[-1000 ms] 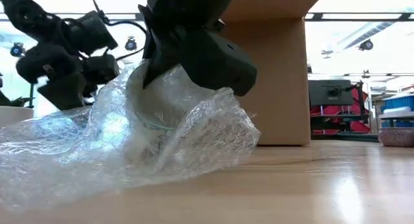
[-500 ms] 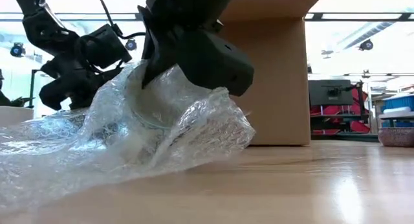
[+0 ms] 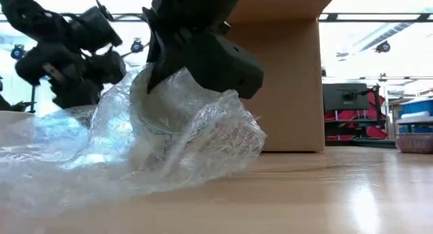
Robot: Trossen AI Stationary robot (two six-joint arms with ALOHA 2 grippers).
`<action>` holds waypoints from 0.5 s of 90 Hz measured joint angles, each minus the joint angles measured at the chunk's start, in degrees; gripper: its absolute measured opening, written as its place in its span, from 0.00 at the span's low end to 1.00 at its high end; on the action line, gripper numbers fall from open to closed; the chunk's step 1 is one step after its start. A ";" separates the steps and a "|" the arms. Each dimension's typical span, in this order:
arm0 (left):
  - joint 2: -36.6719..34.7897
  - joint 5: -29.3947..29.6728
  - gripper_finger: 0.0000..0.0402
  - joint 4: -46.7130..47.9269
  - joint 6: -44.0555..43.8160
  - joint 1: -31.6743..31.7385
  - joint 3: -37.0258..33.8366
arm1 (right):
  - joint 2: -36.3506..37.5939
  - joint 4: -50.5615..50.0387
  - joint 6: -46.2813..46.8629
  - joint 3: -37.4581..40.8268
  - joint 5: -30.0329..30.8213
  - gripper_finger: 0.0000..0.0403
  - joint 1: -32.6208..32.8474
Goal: Wrap mug
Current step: Wrap the blue patterned mug with the bubble wrap
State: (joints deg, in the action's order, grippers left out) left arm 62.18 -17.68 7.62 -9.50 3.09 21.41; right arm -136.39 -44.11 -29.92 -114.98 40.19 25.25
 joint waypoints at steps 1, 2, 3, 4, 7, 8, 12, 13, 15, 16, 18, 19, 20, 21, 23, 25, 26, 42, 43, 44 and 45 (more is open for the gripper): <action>-0.44 0.01 0.00 -0.04 -0.24 -0.18 0.01 | 0.01 0.01 0.03 0.00 -0.12 0.05 -0.03; -0.82 0.03 0.00 -0.09 -0.42 -0.39 0.04 | 0.03 0.03 0.10 0.00 -0.23 0.05 -0.08; -1.16 0.04 0.00 -0.14 -0.60 -0.60 0.09 | 0.04 0.04 0.20 0.00 -0.33 0.05 -0.14; -1.48 0.06 0.00 -0.19 -0.78 -0.80 0.15 | 0.04 0.07 0.26 0.00 -0.44 0.05 -0.18; -2.40 0.20 0.00 -0.45 -1.35 -1.38 0.32 | 0.08 0.16 0.30 -0.02 -0.77 0.05 -0.41; -2.71 0.23 0.00 -0.50 -1.53 -1.54 0.32 | 0.09 0.18 0.30 -0.02 -0.94 0.05 -0.48; -3.99 0.34 0.00 -0.24 -2.24 -2.29 0.33 | 0.14 0.15 0.37 -0.02 -1.70 0.05 -0.74; -4.21 0.35 0.00 -0.28 -2.30 -2.46 0.35 | 0.18 0.16 0.45 -0.02 -1.81 0.05 -0.80; -4.66 0.44 0.00 -0.27 -2.69 -2.78 0.50 | 0.21 0.22 0.56 -0.02 -1.95 0.05 -0.93; -4.83 0.46 0.00 -0.25 -2.90 -2.90 0.64 | 0.24 0.27 0.59 -0.02 -2.07 0.05 -1.00; -5.14 0.54 0.00 -0.26 -3.24 -3.15 0.92 | 0.33 0.35 0.60 -0.02 -2.31 0.05 -1.15; -5.32 0.57 0.00 -0.31 -3.39 -3.25 1.04 | 0.40 0.35 0.60 -0.02 -2.46 0.05 -1.22; -5.51 0.58 0.00 -0.39 -3.52 -3.32 1.14 | 0.47 0.31 0.58 -0.02 -2.71 0.05 -1.29; -5.69 0.63 0.00 -0.42 -3.62 -3.43 1.19 | 0.51 0.27 0.59 -0.02 -2.86 0.05 -1.35; -6.05 0.72 0.00 -0.36 -3.71 -3.59 1.30 | 0.59 0.22 0.62 -0.02 -3.11 0.05 -1.47; -6.32 0.76 0.00 -0.13 -3.91 -3.77 1.51 | 0.68 0.25 0.70 -0.02 -3.15 0.05 -1.57; -6.39 0.81 0.00 -0.05 -4.01 -3.82 1.67 | 0.78 0.28 0.75 -0.02 -3.18 0.05 -1.62; -6.56 1.26 0.00 -0.35 -4.37 -4.31 5.11 | 2.53 -0.17 2.86 0.01 -6.97 0.05 -2.91; -6.45 1.26 0.00 -0.51 -4.24 -4.42 5.41 | 2.64 -0.28 3.21 -0.02 -7.28 0.05 -3.04; -6.34 1.28 0.00 -0.65 -4.06 -4.53 5.74 | 2.78 -0.43 3.55 -0.06 -7.59 0.05 -3.19; -6.23 1.28 0.00 -0.71 -3.95 -4.66 6.04 | 2.85 -0.63 3.80 -0.16 -7.98 0.05 -3.29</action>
State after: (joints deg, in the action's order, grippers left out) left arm 55.95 -16.40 6.90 -13.45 -1.58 27.45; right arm -133.54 -44.74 -26.12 -115.14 32.21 21.96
